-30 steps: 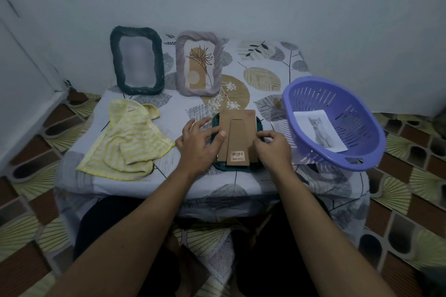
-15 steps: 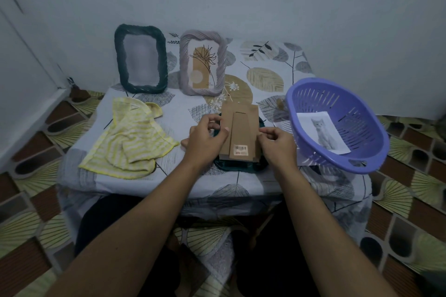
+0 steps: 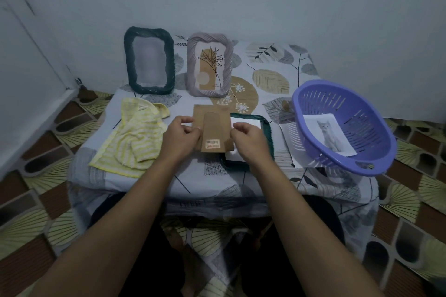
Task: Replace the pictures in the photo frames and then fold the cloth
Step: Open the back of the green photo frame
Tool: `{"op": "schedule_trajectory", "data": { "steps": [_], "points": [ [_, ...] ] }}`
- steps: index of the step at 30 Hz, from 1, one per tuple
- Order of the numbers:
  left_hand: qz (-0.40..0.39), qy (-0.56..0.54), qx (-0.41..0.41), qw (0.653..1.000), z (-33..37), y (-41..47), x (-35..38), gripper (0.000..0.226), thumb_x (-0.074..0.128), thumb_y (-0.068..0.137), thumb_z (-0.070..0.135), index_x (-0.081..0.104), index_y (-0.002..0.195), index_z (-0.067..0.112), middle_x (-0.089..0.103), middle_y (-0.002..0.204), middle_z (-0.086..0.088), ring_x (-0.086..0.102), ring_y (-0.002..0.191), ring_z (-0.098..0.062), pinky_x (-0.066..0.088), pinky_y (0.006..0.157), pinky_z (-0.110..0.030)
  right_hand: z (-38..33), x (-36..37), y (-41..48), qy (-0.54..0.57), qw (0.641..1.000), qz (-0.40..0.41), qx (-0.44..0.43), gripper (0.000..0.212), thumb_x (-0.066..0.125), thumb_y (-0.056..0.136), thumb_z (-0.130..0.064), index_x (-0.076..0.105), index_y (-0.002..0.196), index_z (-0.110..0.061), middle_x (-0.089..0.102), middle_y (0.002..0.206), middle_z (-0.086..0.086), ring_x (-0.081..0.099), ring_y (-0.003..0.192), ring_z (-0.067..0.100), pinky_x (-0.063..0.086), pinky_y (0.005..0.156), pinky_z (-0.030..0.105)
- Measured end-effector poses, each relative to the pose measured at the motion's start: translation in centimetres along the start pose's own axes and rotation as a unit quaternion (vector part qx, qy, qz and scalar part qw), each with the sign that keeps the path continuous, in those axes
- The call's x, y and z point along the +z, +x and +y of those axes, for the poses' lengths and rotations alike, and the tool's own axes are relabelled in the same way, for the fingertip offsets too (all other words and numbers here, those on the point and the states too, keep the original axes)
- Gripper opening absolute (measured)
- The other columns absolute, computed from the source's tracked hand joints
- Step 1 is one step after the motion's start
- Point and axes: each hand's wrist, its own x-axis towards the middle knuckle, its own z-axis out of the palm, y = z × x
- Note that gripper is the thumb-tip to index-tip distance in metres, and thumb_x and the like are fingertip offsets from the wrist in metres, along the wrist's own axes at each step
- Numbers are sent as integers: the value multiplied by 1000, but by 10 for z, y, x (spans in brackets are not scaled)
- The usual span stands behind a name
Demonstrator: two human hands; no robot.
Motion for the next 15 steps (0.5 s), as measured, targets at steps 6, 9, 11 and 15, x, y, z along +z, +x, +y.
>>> {"op": "schedule_trajectory", "data": {
  "steps": [6,9,11,15],
  "points": [
    [36,108,0,994,-17,5,-31,26,67,88,23,62,112,16,65,74,8,64,83,-19,49,77,-31,-10,40,-10,-231,968,-80,-55,55,55,89,-31,44,143,-23,57,134,4,45,126,30,31,101,41],
    [37,137,-7,990,-23,7,-41,28,67,87,22,61,113,14,64,78,4,63,89,-23,45,76,-30,-13,55,-15,-295,946,-115,-71,58,55,88,-30,40,143,-18,53,137,9,39,127,33,27,98,44],
    [30,159,-7,987,-24,8,-45,31,68,87,21,62,116,13,67,90,-2,62,93,-23,40,75,-27,-13,60,-16,-317,937,-125,-77,56,56,89,-32,40,140,-17,52,138,11,39,128,35,28,99,45],
    [13,206,14,978,-25,11,-48,37,70,88,18,64,123,4,68,115,-13,62,109,-25,36,82,-21,-14,62,-15,-330,932,-122,-86,55,56,89,-34,41,139,-17,52,137,12,38,129,35,28,99,46]
  ]
}}
